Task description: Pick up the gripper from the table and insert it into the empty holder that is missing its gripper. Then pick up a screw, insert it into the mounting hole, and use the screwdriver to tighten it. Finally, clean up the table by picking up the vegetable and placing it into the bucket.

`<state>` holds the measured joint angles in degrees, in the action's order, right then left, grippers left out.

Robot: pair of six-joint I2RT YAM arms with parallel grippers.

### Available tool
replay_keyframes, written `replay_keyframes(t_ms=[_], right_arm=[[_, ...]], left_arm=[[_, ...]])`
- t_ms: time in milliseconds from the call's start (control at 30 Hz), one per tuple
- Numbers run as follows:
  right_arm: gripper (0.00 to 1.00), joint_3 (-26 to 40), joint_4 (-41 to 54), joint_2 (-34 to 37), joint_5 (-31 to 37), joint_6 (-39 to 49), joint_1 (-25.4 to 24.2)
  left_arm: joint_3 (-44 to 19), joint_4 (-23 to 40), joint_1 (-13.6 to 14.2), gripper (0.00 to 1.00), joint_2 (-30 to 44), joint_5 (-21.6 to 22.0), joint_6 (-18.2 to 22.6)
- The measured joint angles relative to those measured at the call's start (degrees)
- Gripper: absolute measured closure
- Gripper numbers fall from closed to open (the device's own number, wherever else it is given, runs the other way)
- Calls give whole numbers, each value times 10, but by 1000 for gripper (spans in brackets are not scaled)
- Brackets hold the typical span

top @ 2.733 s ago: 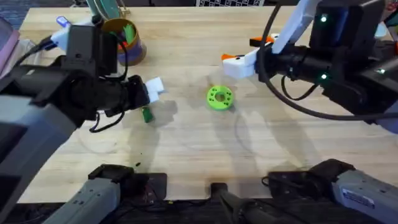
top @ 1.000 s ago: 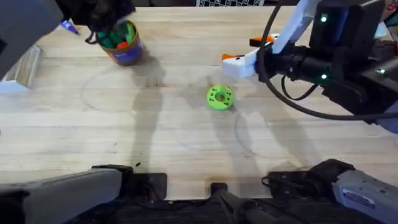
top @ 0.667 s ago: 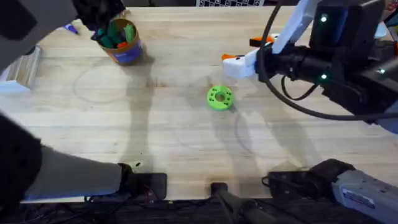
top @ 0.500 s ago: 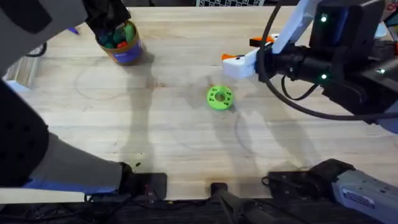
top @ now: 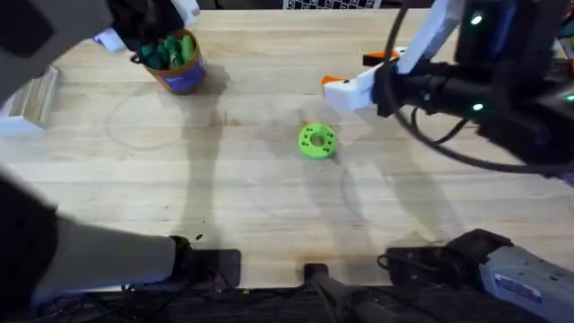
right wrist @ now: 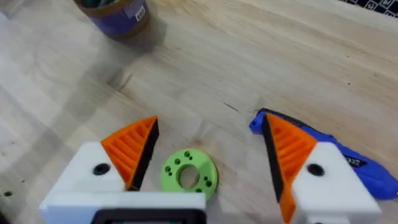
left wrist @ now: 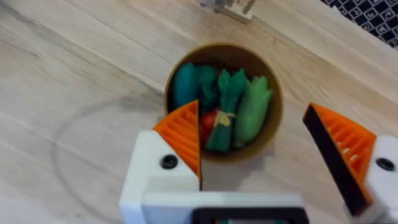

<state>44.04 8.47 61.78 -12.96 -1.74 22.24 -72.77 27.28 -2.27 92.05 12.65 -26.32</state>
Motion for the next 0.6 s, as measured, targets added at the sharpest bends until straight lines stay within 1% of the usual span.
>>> replay_keyframes(t_ms=[67, 133, 200, 267, 367, 433, 533, 600], right_arm=[[10, 28, 53, -15, 0, 0, 0], [10, 71, 127, -30, 0, -1, -2], [10, 113, 200, -41, 0, -2, -6], [10, 159, 275, -52, 0, -3, -13], [10, 210, 357, -66, 0, -3, -22], [12, 227, 394, -77, 0, -3, -24], [10, 232, 443, -94, 0, -4, -24], [10, 232, 459, -97, 0, -4, -24]], left_arm=[[-6, 39, 13, 14, -42, 0, 25], [-17, 86, 34, 14, -91, -1, 60], [-28, 149, 67, 15, -148, -12, 99], [-34, 213, 111, 13, -206, -21, 127], [-36, 300, 180, 14, -280, -31, 151], [-36, 349, 220, 14, -318, -34, 159], [-36, 401, 266, 14, -358, -38, 168], [-36, 414, 282, 15, -377, -39, 171]])
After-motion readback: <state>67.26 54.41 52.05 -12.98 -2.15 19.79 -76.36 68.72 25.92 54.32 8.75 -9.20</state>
